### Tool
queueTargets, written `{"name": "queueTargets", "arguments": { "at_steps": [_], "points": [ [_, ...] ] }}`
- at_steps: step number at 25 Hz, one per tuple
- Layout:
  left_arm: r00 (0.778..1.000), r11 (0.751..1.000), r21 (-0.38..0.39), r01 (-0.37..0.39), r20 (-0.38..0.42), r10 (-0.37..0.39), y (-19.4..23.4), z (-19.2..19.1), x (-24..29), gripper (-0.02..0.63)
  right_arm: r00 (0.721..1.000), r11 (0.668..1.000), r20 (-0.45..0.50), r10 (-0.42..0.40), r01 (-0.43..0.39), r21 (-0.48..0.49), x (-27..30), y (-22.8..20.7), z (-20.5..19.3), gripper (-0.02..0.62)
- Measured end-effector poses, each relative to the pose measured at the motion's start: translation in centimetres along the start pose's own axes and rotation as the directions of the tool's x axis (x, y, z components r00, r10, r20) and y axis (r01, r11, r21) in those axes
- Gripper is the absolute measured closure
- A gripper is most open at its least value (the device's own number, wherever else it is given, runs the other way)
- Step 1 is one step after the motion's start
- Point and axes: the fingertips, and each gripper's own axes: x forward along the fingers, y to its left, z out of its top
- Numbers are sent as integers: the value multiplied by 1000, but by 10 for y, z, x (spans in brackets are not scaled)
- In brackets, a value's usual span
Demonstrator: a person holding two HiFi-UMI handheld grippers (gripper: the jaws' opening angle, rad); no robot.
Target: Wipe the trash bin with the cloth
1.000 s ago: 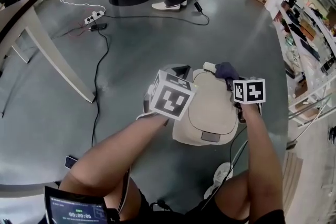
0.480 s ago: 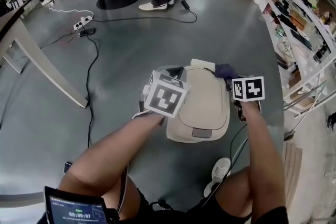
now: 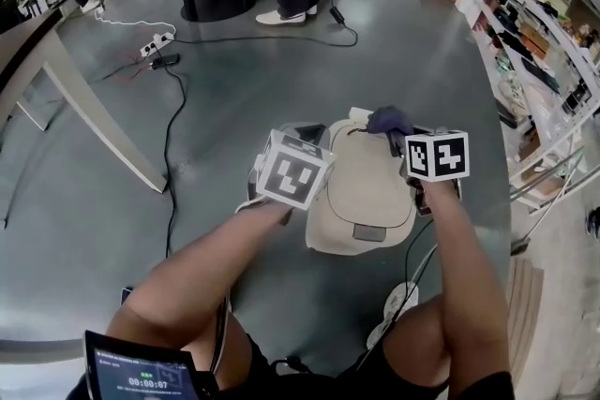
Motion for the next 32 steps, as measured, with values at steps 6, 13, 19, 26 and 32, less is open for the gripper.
{"name": "queueTargets", "arguments": {
  "at_steps": [6,13,19,26,32],
  "points": [
    [999,999,-24,-26,26,26,18,-4,-30,609,994,994,6,110,-110,-13,12,65,10,506],
    [999,997,-78,-25,18,27,23,-10,-41,609,988,983,-60,144,-150,-110,25,113,6,506],
    [999,996,-73,-52,4,52,29,-13,-41,609,978,976,-104,179,-190,-107,36,126,-9,506],
    [999,996,-81,-35,-8,34,24,-12,-40,609,979,980,-96,177,-184,-68,36,117,-12,506],
    [1000,997,-71,-19,-17,18,16,-10,-37,609,983,985,-99,156,-162,-53,26,101,-16,506]
  ]
}}
